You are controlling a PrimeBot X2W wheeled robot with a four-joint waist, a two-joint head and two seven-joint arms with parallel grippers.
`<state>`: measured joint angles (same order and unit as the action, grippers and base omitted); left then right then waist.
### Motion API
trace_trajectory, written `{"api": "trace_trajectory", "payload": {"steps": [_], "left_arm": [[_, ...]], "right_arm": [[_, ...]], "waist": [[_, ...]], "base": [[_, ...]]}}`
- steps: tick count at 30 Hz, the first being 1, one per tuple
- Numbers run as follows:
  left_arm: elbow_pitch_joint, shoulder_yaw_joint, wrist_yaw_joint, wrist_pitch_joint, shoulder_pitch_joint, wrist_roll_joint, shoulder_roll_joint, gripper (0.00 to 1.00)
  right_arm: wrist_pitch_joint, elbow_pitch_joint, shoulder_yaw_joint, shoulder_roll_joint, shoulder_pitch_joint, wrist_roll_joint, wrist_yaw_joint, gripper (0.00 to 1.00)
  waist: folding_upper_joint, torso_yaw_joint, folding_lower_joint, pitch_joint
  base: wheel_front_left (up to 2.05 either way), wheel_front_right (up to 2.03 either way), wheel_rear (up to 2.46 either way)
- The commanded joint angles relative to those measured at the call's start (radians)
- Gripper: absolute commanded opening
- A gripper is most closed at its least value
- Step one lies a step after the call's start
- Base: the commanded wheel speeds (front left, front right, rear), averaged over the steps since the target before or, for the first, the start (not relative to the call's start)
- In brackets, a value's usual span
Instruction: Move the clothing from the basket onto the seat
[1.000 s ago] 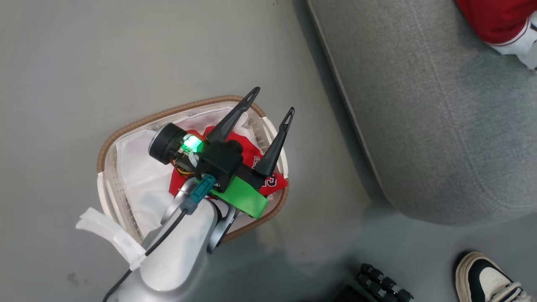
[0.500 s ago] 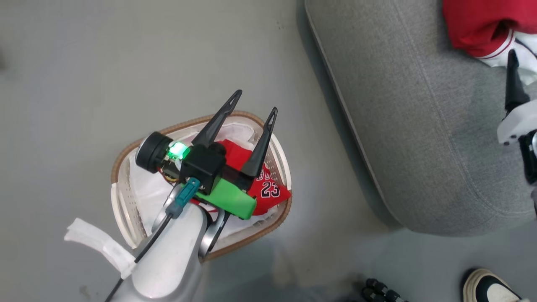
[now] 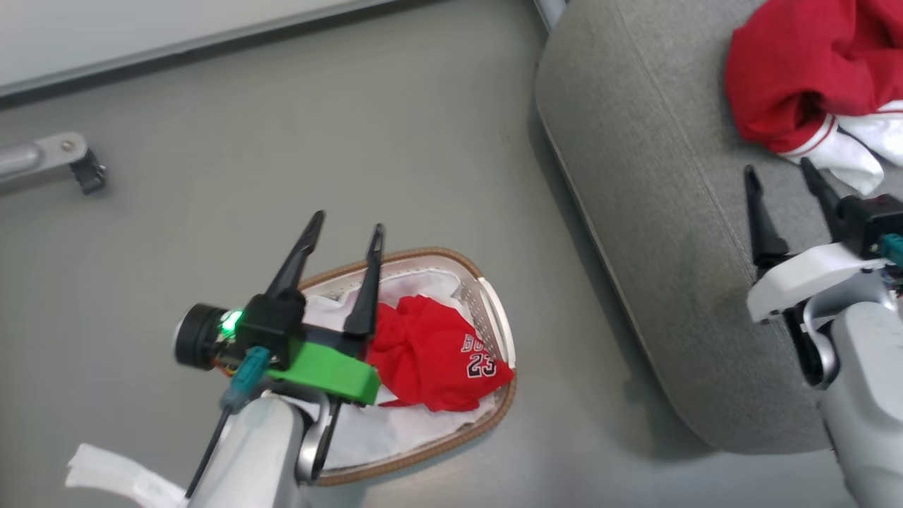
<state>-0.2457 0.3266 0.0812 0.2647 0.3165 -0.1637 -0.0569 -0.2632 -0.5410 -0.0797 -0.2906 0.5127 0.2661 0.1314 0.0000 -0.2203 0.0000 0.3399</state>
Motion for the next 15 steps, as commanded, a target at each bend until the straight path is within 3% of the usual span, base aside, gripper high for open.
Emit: {"api": "trace_trajectory", "payload": {"steps": [1,10,15], "left_arm": [[-0.006,-0.024,-0.013,-0.001,-0.031,0.010,-0.003,1.00],[-0.022,-0.175,-0.058,-0.001,-0.121,0.027,0.000,1.00],[-0.023,-0.233,-0.056,-0.001,-0.180,0.051,0.001,1.00]], "right_arm": [[-0.002,0.011,-0.010,0.011,-0.026,0.000,-0.001,1.00],[-0.002,0.038,-0.072,0.088,-0.090,-0.013,-0.001,1.00],[-0.002,0.058,-0.070,0.114,-0.145,-0.025,-0.001,1.00]], "waist": [[0.0000,0.069,0.0000,-0.079],[0.0000,0.157,0.0000,-0.171],[0.0000,0.185,0.0000,-0.216]], "base": [[0.00,0.00,0.00],[0.00,0.00,0.00],[0.00,0.00,0.00]]}}
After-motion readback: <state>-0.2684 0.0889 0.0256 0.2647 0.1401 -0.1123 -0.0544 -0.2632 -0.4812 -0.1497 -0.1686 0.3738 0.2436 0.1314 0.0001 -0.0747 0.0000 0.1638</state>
